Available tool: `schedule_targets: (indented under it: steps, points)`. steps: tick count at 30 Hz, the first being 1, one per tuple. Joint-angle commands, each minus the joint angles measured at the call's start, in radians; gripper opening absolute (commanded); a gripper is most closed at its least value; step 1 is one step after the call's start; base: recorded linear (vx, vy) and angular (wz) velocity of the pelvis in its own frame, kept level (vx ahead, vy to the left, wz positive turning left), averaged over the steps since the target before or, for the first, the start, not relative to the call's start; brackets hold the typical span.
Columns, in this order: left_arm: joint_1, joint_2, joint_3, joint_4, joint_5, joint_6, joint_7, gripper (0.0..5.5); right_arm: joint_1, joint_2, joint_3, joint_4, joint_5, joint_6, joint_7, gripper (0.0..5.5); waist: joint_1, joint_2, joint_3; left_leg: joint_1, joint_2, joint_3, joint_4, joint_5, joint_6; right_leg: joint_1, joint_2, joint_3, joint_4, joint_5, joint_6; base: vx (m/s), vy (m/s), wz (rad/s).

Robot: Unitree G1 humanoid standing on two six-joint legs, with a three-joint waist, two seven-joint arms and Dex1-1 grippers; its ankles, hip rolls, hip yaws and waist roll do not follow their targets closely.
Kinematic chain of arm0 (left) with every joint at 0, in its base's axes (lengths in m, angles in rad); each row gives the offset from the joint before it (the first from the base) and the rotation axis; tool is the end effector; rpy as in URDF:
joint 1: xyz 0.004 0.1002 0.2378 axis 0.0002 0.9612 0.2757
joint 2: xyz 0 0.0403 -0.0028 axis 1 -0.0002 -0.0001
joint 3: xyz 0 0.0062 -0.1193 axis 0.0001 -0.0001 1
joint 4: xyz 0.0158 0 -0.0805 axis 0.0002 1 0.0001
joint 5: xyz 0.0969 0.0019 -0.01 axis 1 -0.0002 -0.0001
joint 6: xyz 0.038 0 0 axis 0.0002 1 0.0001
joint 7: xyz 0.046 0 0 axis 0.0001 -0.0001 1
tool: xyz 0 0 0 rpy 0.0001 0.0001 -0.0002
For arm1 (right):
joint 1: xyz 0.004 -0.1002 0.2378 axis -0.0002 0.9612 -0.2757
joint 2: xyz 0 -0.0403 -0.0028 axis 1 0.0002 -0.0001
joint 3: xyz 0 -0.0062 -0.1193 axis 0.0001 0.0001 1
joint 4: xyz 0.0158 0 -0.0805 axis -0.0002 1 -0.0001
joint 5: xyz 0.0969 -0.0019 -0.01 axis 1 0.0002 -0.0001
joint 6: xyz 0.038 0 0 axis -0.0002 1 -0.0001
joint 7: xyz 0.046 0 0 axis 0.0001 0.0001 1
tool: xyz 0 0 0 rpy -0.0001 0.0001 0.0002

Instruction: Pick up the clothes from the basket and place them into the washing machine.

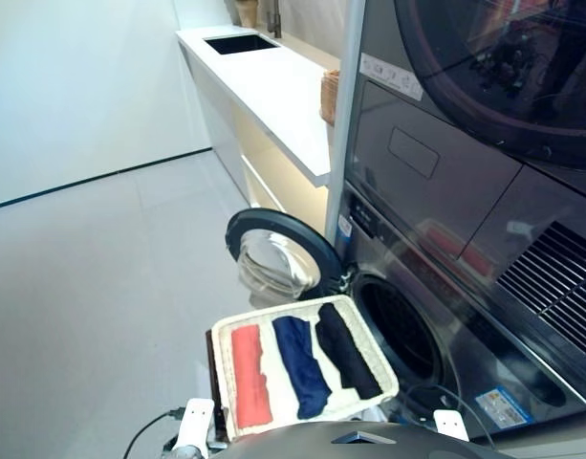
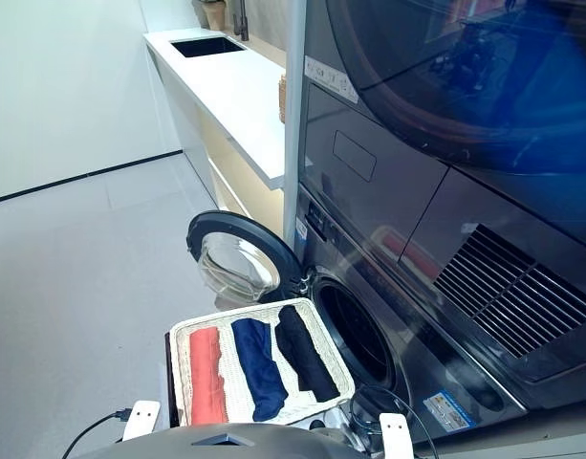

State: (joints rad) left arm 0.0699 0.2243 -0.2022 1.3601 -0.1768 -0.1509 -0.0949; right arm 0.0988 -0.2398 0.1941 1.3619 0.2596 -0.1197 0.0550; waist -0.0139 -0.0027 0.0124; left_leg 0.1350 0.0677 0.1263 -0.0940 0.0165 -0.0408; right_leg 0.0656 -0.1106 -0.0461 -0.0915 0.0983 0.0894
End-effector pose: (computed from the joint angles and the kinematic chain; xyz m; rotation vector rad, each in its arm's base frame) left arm 0.0267 0.2242 -0.1350 0.1132 1.2875 0.0182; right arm 0.0136 -0.2310 -0.1343 -0.0800 1.3345 -0.1407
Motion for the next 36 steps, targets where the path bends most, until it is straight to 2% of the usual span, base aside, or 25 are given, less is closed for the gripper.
schedule_targets:
  steps: [1, 7, 13, 17, 19, 23, 29, 30, 32, 36]
  points:
    - [-0.09, -0.048, -0.012, 0.04, 0.014, -0.018, -0.015, 5.5, -0.088, -0.038, -0.013, 0.05, 0.007, -0.022, -0.002, 5.5, 0.003, 0.011, 0.074, 0.033, -0.017, -0.038, 0.007, -0.043, -0.021, 0.078, -0.003, -0.037, 0.011, -0.103, 0.018, 0.0, 0.0, 0.0]
    - [-0.106, -0.062, -0.011, 0.013, -0.047, -0.032, 0.009, 5.5, -0.101, -0.042, -0.018, 0.03, 0.029, -0.038, -0.026, 5.5, 0.003, 0.012, 0.078, 0.027, -0.018, -0.049, 0.007, -0.042, -0.021, 0.08, -0.005, -0.042, 0.009, -0.102, 0.018, 0.0, 0.0, 0.0]
    - [-0.127, -0.088, -0.009, -0.107, -0.266, -0.058, 0.014, 5.5, -0.126, -0.039, -0.01, -0.119, 0.124, -0.085, -0.064, 5.5, 0.0, 0.018, 0.1, 0.022, -0.02, -0.048, 0.007, -0.037, -0.019, 0.07, -0.006, -0.041, 0.019, -0.1, 0.019, 0.0, 0.0, 0.0]
    - [-0.138, -0.086, -0.032, -0.262, -0.39, -0.069, 0.04, 5.5, -0.113, -0.057, 0.069, -0.458, 0.107, -0.102, -0.093, 5.5, -0.01, 0.02, 0.149, -0.007, -0.012, -0.035, 0.035, -0.028, -0.021, 0.03, -0.002, -0.028, 0.055, -0.101, 0.016, -0.104, -0.004, -0.015]
    - [-0.136, -0.062, -0.055, -0.409, -0.43, -0.079, 0.077, 5.5, -0.084, -0.093, 0.094, -0.698, 0.116, -0.115, -0.106, 5.5, -0.014, 0.008, 0.202, -0.08, -0.003, -0.034, 0.13, -0.041, -0.022, -0.025, -0.001, -0.011, 0.106, -0.104, 0.009, -0.182, -0.041, -0.082]
    - [-0.155, -0.043, -0.077, -0.521, -0.447, -0.099, 0.119, 5.5, -0.091, -0.118, 0.113, -0.842, 0.106, -0.131, -0.12, 5.5, -0.015, -0.002, 0.237, -0.136, 0.004, -0.031, 0.176, -0.047, -0.025, -0.085, 0.005, -0.004, 0.152, -0.108, 0.006, -0.129, -0.027, -0.12]
    - [-0.266, -0.022, -0.119, -0.652, -0.467, -0.13, 0.207, 5.5, -0.177, -0.145, 0.152, -1.08, 0.101, -0.167, -0.173, 5.5, -0.022, -0.018, 0.319, -0.267, 0.011, -0.034, 0.258, -0.052, -0.021, -0.258, 0.019, 0.018, 0.29, -0.127, 0.009, -0.17, -0.005, -0.066]
    - [-0.292, -0.011, -0.132, -0.678, -0.46, -0.138, 0.223, 5.5, -0.194, -0.146, 0.163, -1.118, 0.111, -0.177, -0.187, 5.5, -0.024, -0.024, 0.338, -0.31, 0.011, -0.043, 0.291, -0.059, -0.021, -0.306, 0.022, 0.025, 0.335, -0.132, 0.009, -0.129, -0.009, -0.143]
    - [-0.32, -0.011, -0.138, -0.68, -0.453, -0.146, 0.244, 5.5, -0.22, -0.144, 0.176, -1.129, 0.104, -0.181, -0.201, 5.5, -0.025, -0.027, 0.352, -0.345, 0.013, -0.045, 0.321, -0.067, -0.021, -0.342, 0.023, 0.03, 0.37, -0.139, 0.009, -0.139, -0.019, -0.09]
    - [-0.412, -0.028, -0.136, -0.665, -0.437, -0.159, 0.327, 5.5, -0.284, -0.138, 0.213, -1.246, 0.075, -0.203, -0.262, 5.5, -0.039, -0.036, 0.392, -0.464, 0.013, -0.065, 0.408, -0.082, -0.027, -0.445, 0.017, 0.031, 0.45, -0.153, 0.01, -0.123, -0.031, 0.002]
